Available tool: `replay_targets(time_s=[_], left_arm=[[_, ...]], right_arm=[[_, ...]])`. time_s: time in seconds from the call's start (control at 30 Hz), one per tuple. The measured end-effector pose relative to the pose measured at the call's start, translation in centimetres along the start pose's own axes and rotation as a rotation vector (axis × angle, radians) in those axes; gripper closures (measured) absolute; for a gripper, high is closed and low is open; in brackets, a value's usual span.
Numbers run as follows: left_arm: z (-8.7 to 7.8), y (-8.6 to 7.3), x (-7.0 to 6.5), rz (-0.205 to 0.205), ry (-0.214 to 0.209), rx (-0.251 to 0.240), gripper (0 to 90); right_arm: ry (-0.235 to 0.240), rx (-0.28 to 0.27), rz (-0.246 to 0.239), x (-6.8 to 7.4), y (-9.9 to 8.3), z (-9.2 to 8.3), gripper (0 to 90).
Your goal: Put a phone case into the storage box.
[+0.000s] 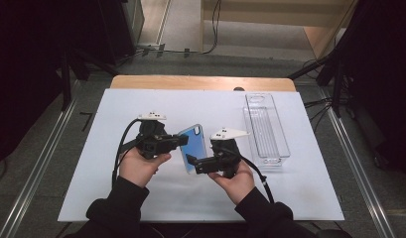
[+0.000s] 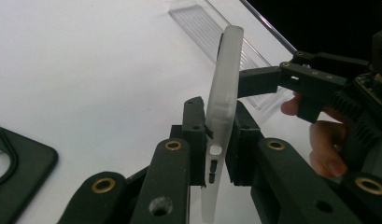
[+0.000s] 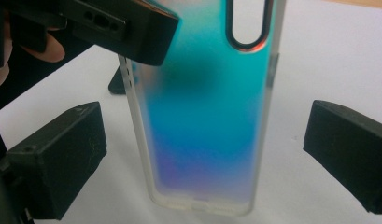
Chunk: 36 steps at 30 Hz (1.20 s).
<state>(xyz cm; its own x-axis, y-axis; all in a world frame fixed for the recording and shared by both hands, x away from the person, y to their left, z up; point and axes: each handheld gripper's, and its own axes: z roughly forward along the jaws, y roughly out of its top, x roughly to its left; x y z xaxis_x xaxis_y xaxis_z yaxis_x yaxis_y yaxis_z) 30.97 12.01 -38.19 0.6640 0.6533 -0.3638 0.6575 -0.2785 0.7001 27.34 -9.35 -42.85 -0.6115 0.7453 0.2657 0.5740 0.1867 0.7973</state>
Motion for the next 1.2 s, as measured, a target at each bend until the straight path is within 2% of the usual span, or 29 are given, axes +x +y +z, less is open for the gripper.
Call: replay_targets(time_s=[0.23, 0.47, 0.6, 0.77, 0.8, 0.83, 0.9, 1.03, 1.2], left_arm=[[0.4, -0.1, -0.7, -0.005, -0.021, 0.001, 80.4], [0.9, -0.3, -1.3, -0.001, -0.03, 0.002, 80.3], [1.0, -0.4, -1.5, 0.008, -0.025, -0.01, 80.1], [0.9, -0.4, -1.5, 0.003, -0.04, -0.015, 79.2], [0.9, -0.3, -1.4, 0.006, -0.057, -0.017, 77.3], [0.8, -0.3, -1.4, 0.002, -0.061, -0.023, 71.6], [0.6, -0.2, -1.4, 0.0, -0.068, -0.03, 68.7], [0.1, 0.0, -1.3, 0.006, -0.072, -0.043, 57.2], [-0.3, 0.1, -0.7, 0.026, -0.072, -0.055, 43.3]], right_arm=[[0.004, 0.007, 0.015, 0.0, -0.1, 0.8, 0.0], [-0.019, -0.006, 0.012, -0.2, -0.2, 1.4, 0.0], [-0.018, -0.019, 0.01, -0.2, -0.3, 1.3, 13.3], [-0.022, -0.025, -0.012, -0.1, -0.2, 1.1, 15.7], [-0.024, -0.023, -0.014, -0.1, -0.2, 1.1, 15.9], [-0.019, -0.022, -0.015, -0.1, -0.2, 1.1, 15.9], [-0.01, -0.019, -0.012, -0.2, -0.2, 1.1, 15.9], [-0.018, -0.015, -0.02, -0.5, -0.1, 1.1, 15.9], [-0.047, -0.009, -0.007, -1.7, -0.1, 1.1, 16.0]])
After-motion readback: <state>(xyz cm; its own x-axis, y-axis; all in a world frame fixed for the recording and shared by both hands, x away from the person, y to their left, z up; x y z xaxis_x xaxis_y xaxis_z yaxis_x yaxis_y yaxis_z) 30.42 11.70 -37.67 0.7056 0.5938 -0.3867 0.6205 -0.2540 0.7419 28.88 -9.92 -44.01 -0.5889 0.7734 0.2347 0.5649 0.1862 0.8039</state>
